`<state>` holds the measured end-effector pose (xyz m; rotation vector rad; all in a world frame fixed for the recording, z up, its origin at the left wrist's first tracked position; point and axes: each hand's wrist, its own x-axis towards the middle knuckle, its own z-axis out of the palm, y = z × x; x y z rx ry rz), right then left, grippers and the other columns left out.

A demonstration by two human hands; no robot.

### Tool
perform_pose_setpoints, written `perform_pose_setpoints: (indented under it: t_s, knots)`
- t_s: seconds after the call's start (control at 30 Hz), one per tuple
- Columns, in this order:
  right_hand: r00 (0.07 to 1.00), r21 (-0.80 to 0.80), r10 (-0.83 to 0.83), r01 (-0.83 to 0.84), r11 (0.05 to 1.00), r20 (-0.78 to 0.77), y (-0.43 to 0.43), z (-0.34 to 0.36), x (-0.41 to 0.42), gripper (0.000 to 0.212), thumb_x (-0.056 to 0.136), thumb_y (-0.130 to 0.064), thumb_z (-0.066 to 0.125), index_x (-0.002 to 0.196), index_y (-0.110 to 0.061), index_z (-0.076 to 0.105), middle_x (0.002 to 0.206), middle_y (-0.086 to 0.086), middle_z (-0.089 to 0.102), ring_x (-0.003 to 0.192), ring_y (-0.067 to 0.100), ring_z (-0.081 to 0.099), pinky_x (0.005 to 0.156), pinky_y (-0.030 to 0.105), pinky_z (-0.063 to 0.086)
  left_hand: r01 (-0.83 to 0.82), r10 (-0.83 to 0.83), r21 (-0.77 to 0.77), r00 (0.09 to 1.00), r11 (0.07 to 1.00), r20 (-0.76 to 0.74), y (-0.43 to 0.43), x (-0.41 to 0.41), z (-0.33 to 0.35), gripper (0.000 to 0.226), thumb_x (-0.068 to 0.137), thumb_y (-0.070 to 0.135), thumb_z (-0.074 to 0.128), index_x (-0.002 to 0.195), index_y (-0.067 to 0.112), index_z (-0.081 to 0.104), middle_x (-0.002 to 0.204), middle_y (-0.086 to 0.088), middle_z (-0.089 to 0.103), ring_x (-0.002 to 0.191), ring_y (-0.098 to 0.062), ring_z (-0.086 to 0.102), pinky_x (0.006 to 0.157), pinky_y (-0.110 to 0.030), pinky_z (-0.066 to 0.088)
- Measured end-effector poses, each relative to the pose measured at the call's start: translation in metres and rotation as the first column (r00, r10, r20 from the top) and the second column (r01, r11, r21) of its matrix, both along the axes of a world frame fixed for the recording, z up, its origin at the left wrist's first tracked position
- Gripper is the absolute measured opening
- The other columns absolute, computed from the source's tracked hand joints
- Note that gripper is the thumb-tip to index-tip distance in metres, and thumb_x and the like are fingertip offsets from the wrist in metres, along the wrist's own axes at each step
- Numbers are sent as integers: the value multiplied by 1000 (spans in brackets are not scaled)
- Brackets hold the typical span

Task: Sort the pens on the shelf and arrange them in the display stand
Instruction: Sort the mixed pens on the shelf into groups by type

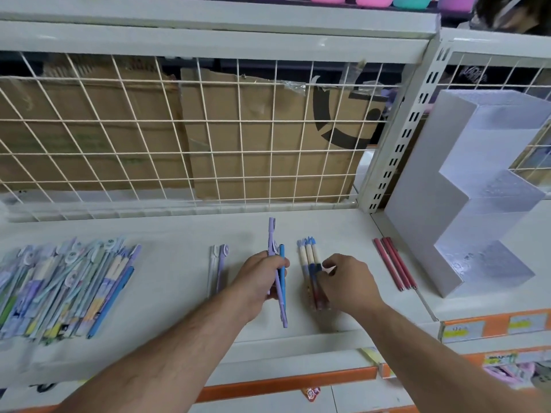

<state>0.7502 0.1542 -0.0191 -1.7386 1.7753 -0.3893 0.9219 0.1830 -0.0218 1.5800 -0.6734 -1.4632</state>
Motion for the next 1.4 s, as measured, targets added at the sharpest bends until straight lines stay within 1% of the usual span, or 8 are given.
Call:
perform_pose_setpoints:
  t_s: [0.1, 0.23, 0.4, 0.53, 0.87, 1.07, 1.17, 1.4]
  knots:
    - [985, -52, 84, -77, 996, 153, 8, 5, 10, 3, 91, -26, 65, 92, -24, 67, 79, -1, 69, 58, 4, 61, 49, 11, 42, -14, 13, -26, 1000, 1000, -27, 2, -1, 2, 16, 96, 9, 57, 106, -1, 64, 77, -11, 51, 64, -22, 52, 50, -25, 46]
    - [897, 126, 132, -202, 971, 421, 18, 12, 26, 12, 90, -19, 69, 101, -15, 66, 79, 7, 76, 57, 13, 66, 46, 21, 43, -22, 17, -58, 997, 998, -77, 5, -2, 5, 11, 98, 8, 56, 103, 4, 65, 79, -8, 68, 67, -23, 60, 62, -30, 49]
    - [883, 135, 133, -214, 967, 449, 20, 10, 35, 17, 89, -10, 67, 105, -12, 62, 76, 7, 75, 55, 12, 65, 43, 21, 42, -28, 23, -72, 997, 997, -67, 8, 6, 4, 13, 99, 9, 54, 101, 3, 65, 89, -16, 68, 78, -31, 59, 79, -45, 46]
    - [901, 80, 104, -151, 985, 421, 18, 8, 38, 12, 88, -8, 66, 98, -14, 64, 70, 5, 69, 47, 8, 58, 41, 18, 40, -53, 47, -62, 996, 997, -82, 8, 10, 3, 18, 100, 10, 50, 97, 2, 66, 79, -12, 65, 68, -26, 59, 63, -36, 49]
    - [993, -86, -89, 95, 992, 72, -9, -7, -29, 19, 90, -19, 64, 109, -23, 65, 82, -4, 69, 64, 12, 66, 53, 24, 49, 9, -11, -22, 994, 1000, -108, 0, -20, 12, 22, 103, 17, 45, 100, 4, 63, 56, -7, 58, 50, -21, 56, 42, -22, 33]
    - [929, -202, -28, -51, 978, -369, -25, -9, -75, 30, 93, -13, 52, 120, -22, 61, 126, 4, 66, 117, 29, 60, 77, 33, 53, 28, -31, -25, 992, 999, -125, -13, -53, 15, 18, 99, 12, 50, 101, 1, 63, 55, -7, 56, 44, -20, 53, 40, -21, 30]
    - [863, -206, 41, -166, 964, -503, -28, -9, -88, 35, 91, -7, 45, 119, -18, 62, 131, 3, 64, 113, 30, 63, 77, 32, 54, 25, -27, -16, 990, 1000, -137, -18, -67, 15, 21, 101, 13, 48, 104, -1, 63, 57, -7, 56, 45, -19, 54, 38, -20, 31]
    - [795, -183, 81, -236, 954, -601, -38, -9, -102, 28, 93, -7, 47, 115, -13, 62, 105, 7, 64, 84, 28, 66, 62, 31, 45, 11, -13, -15, 993, 1000, -118, -25, -87, 14, 22, 102, 13, 46, 106, -2, 62, 59, -7, 56, 48, -19, 55, 40, -21, 29]
